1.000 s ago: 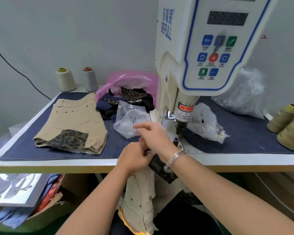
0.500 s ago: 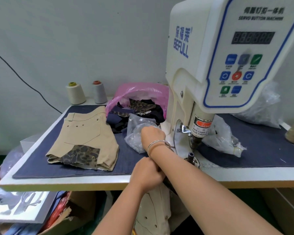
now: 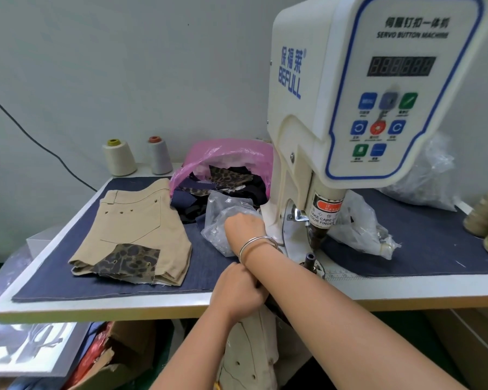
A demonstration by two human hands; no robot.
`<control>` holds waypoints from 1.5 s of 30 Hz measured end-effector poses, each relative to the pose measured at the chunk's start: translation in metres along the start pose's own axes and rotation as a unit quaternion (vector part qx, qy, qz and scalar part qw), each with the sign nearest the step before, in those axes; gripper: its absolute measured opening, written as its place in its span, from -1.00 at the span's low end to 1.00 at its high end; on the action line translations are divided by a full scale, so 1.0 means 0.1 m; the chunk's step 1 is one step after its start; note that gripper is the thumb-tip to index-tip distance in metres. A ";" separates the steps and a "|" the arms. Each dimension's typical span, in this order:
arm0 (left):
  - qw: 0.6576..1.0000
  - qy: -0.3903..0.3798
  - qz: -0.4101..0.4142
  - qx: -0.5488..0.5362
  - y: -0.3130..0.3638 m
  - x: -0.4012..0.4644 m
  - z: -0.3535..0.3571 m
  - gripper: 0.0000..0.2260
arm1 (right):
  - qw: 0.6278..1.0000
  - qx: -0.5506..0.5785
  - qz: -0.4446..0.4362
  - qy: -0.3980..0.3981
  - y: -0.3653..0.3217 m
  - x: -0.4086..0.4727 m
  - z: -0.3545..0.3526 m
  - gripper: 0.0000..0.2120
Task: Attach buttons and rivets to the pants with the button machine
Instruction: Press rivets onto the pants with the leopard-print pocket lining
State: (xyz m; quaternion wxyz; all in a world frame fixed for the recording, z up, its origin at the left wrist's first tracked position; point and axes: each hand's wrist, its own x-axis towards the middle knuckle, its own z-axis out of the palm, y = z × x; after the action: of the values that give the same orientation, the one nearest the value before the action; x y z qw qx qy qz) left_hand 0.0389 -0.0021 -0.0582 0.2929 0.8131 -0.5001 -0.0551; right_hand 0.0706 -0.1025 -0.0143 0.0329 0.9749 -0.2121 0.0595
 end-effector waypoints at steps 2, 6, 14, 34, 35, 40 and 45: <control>1.000 0.005 0.001 0.004 0.00 0.01 0.01 -0.81 | 1.000 0.007 0.003 -0.003 0.01 0.00 0.00 -0.74; 1.000 0.003 0.001 0.008 0.00 0.00 0.00 -0.76 | 0.999 0.028 0.010 0.012 0.01 -0.02 -0.02 -0.75; 1.000 -0.026 0.004 0.005 0.03 0.01 -0.04 -0.81 | 0.991 0.114 -0.018 0.063 0.01 -0.11 -0.13 -0.82; 0.995 -0.019 -0.057 -0.074 -0.06 0.04 0.02 -0.95 | 0.904 0.394 0.046 0.161 0.01 -0.39 -0.06 -0.75; 0.996 -0.019 -0.056 -0.069 -0.06 0.04 0.02 -0.90 | 0.901 0.401 0.053 0.158 0.02 -0.40 -0.04 -0.78; 0.996 -0.026 -0.051 -0.072 -0.05 0.05 0.02 -0.81 | 0.890 0.422 0.062 0.163 0.06 -0.43 -0.01 -0.80; 0.996 -0.025 -0.048 -0.072 -0.04 0.04 0.01 -0.83 | 0.873 0.451 0.072 0.171 0.06 -0.47 -0.01 -0.80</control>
State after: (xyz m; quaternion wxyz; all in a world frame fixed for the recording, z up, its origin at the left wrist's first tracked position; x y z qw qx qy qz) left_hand 0.0433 -0.0047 -0.0600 0.3351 0.8111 -0.4626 -0.1257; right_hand 0.0258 -0.0889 -0.0191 -0.3787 0.8406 -0.2229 0.3166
